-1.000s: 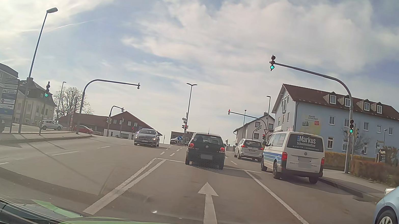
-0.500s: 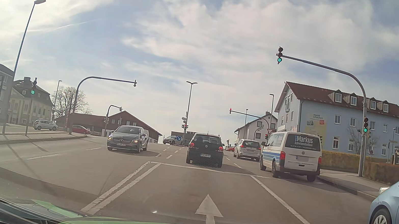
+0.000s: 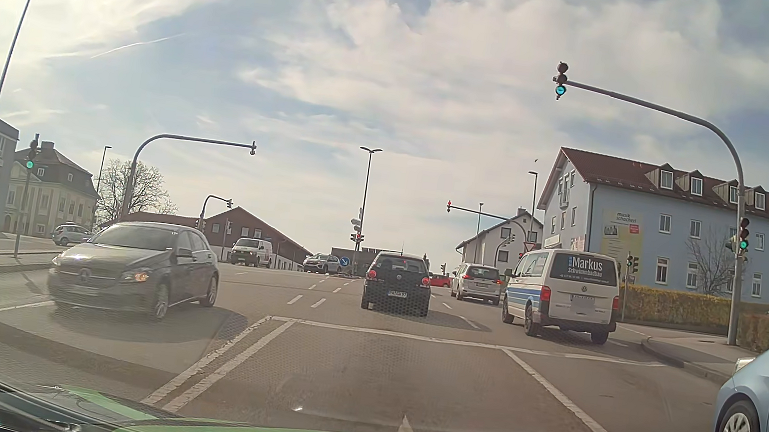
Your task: Follow the waypoints while adhering to traffic rules and regulations
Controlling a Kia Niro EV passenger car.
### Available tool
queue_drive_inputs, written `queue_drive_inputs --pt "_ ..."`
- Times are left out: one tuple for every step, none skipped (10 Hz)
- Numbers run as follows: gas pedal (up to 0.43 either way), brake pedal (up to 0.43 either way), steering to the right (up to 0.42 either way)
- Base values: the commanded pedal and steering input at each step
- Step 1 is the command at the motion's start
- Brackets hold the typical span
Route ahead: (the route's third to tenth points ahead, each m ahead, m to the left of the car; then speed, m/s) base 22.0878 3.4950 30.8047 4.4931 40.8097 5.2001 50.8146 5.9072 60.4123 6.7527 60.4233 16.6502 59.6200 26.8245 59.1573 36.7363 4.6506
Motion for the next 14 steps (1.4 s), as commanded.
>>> queue_drive_inputs --pt "0.331 0.0 -0.014" --pt "0.299 0.0 -0.015" --pt "0.28 0.0 -0.015" --pt "0.28 0.0 -0.015" --pt "0.28 0.0 -0.015" --pt "0.28 0.0 -0.015" --pt "0.28 0.0 -0.014" --pt "0.28 0.0 -0.014" --pt "0.28 0.0 -0.013" --pt "0.28 0.0 -0.011" --pt "0.28 0.0 -0.009" --pt "0.26 0.0 -0.006" --pt "0.26 0.0 -0.005" --pt "0.24 0.0 -0.005"
